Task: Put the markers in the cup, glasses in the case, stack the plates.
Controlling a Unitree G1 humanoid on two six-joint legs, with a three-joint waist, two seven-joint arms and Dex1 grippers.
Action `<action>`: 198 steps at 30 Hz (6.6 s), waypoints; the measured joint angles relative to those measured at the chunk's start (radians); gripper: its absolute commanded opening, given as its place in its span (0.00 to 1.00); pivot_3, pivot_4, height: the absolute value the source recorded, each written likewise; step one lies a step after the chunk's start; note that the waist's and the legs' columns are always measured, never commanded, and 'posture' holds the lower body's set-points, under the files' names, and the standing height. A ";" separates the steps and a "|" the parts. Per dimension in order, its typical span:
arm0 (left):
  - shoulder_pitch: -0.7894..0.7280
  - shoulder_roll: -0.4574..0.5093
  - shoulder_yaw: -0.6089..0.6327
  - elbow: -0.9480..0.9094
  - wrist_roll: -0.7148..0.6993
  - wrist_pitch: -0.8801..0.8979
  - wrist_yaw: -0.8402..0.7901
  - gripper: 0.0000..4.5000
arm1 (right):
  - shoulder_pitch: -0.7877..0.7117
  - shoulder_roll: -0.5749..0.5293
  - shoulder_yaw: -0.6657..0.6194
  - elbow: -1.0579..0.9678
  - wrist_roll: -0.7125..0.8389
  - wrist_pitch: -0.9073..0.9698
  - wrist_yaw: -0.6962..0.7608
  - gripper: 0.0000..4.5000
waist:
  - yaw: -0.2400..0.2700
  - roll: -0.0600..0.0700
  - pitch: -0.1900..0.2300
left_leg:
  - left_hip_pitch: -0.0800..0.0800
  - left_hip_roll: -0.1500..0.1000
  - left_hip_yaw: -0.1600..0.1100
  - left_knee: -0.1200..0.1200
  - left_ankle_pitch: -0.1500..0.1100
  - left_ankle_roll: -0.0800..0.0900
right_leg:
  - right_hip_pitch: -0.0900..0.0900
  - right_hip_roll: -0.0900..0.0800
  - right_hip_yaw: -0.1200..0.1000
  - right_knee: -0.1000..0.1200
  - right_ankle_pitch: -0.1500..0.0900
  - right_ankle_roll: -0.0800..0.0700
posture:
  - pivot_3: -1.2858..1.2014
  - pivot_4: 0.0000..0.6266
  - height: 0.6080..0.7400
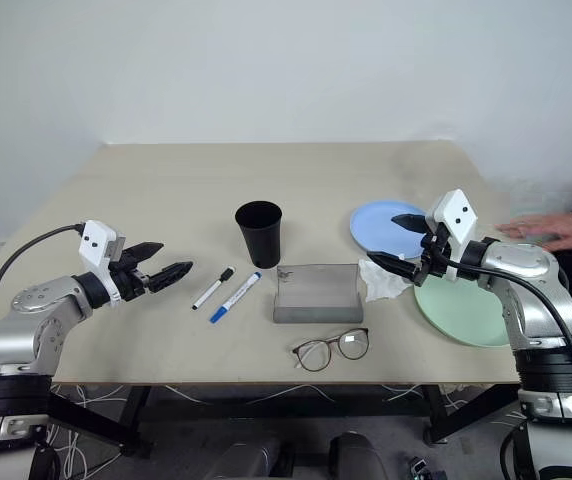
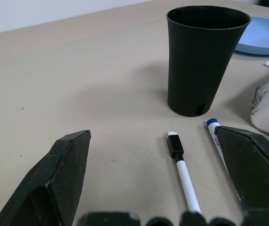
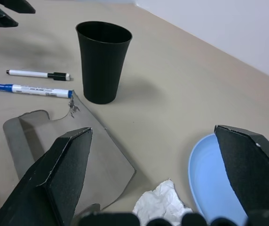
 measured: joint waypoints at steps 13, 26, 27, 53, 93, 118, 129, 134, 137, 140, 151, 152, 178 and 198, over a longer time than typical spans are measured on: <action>-0.041 0.026 -0.008 0.016 0.000 0.000 -0.013 1.00 | 0.067 -0.005 -0.010 -0.041 0.009 0.013 -0.025 1.00 | 0.000 0.000 0.000 | 0.000 0.000 0.000 0.000 0.000 0.000 | 0.000 0.000 0.000 0.000 0.000 0.000 | 0.52 0.00 0.99; 0.018 -0.008 -0.011 -0.021 -0.003 0.001 0.009 1.00 | 0.137 -0.066 -0.026 -0.072 0.002 0.099 -0.070 1.00 | 0.000 0.000 0.000 | -0.001 0.000 0.000 0.000 0.000 0.000 | 0.000 -0.002 0.000 0.000 0.000 0.000 | 0.52 0.00 0.99; 0.022 -0.007 -0.009 -0.022 -0.003 0.001 0.008 1.00 | 0.140 -0.065 -0.021 -0.078 -0.004 0.116 -0.087 1.00 | 0.000 0.000 0.000 | -0.001 0.000 0.000 0.000 0.000 0.000 | 0.000 -0.002 -0.001 0.000 0.000 0.000 | 0.52 0.00 0.99; -0.010 -0.026 -0.020 0.023 0.004 -0.026 0.004 1.00 | 0.193 -0.020 0.098 -0.099 -0.210 0.324 -0.354 0.91 | 0.000 -0.001 0.000 | -0.001 -0.001 0.001 0.000 0.000 0.000 | 0.000 -0.005 -0.004 0.000 0.000 0.000 | 0.52 0.00 0.99; -0.041 -0.027 -0.025 0.055 0.021 -0.040 -0.004 1.00 | -0.067 -0.127 0.161 0.122 -0.342 0.320 -0.328 0.01 | -0.006 -0.006 -0.004 | -0.001 0.002 0.008 -0.002 0.000 0.001 | -0.002 -0.010 -0.007 0.000 0.000 0.001 | 0.52 0.00 0.99; -0.024 -0.026 -0.011 0.034 0.019 -0.039 0.025 1.00 | -0.451 0.242 0.221 0.785 -0.395 -0.180 -0.307 0.01 | -0.006 -0.006 -0.004 | 0.001 0.002 0.017 -0.003 0.000 0.002 | -0.004 -0.008 -0.003 0.001 0.002 0.002 | 0.52 0.00 0.99; -0.020 -0.025 -0.005 0.015 0.019 -0.036 0.036 1.00 | -0.471 0.279 0.235 0.878 -0.418 -0.225 -0.300 0.23 | -0.009 -0.005 -0.005 | 0.001 0.002 0.018 -0.004 0.000 0.002 | -0.005 -0.006 -0.002 0.002 0.002 0.002 | 0.52 0.00 0.99; -0.019 -0.025 -0.005 0.015 0.019 -0.036 0.036 1.00 | -0.490 0.277 0.227 0.875 -0.416 -0.238 -0.302 0.62 | -0.011 -0.005 -0.005 | 0.002 0.002 0.018 -0.004 0.000 0.002 | -0.005 -0.005 -0.002 0.002 0.003 0.001 | 0.52 0.00 0.99; -0.018 -0.025 -0.005 0.015 0.019 -0.036 0.036 1.00 | -0.490 0.263 0.212 0.844 -0.414 -0.236 -0.291 0.86 | -0.010 -0.005 -0.005 | 0.002 0.002 0.018 -0.004 0.000 0.002 | -0.005 -0.005 -0.001 0.002 0.003 0.001 | 0.52 0.00 0.99; -0.018 -0.025 -0.005 0.014 0.019 -0.035 0.036 1.00 | -0.481 0.222 0.194 0.756 -0.392 -0.198 -0.250 1.00 | -0.010 -0.005 -0.005 | 0.001 0.002 0.019 -0.004 0.000 0.002 | -0.006 -0.006 -0.001 0.002 0.003 0.001 | 0.52 0.00 0.99; -0.011 -0.022 -0.002 0.012 0.019 -0.035 0.029 1.00 | -0.231 0.055 0.135 0.279 -0.268 0.155 -0.048 1.00 | -0.007 -0.006 -0.005 | 0.001 0.003 0.021 -0.003 0.000 0.003 | -0.005 -0.009 -0.002 0.002 0.003 0.001 | 0.52 0.00 0.99; -0.011 -0.022 -0.002 0.012 0.019 -0.035 0.029 1.00 | -0.215 0.054 0.136 0.265 -0.266 0.178 -0.049 1.00 | -0.007 -0.006 -0.005 | 0.001 0.003 0.021 -0.003 0.000 0.003 | -0.005 -0.009 -0.002 0.002 0.003 0.001 | 0.52 0.00 0.99; -0.011 -0.022 -0.002 0.012 0.020 -0.035 0.015 1.00 | -0.144 0.102 0.204 0.388 -0.279 0.247 -0.139 0.96 | -0.001 -0.006 -0.005 | 0.001 0.006 0.022 -0.001 -0.001 0.003 | -0.003 -0.009 -0.003 0.000 0.003 0.002 | 0.52 0.00 0.99; -0.012 -0.022 -0.003 0.012 0.021 -0.035 0.019 1.00 | -0.144 0.105 0.210 0.398 -0.278 0.199 -0.088 0.00 | -0.001 -0.006 -0.005 | 0.001 0.007 0.022 0.000 -0.001 0.003 | -0.002 -0.009 -0.004 0.000 0.003 0.002 | 0.52 0.00 0.99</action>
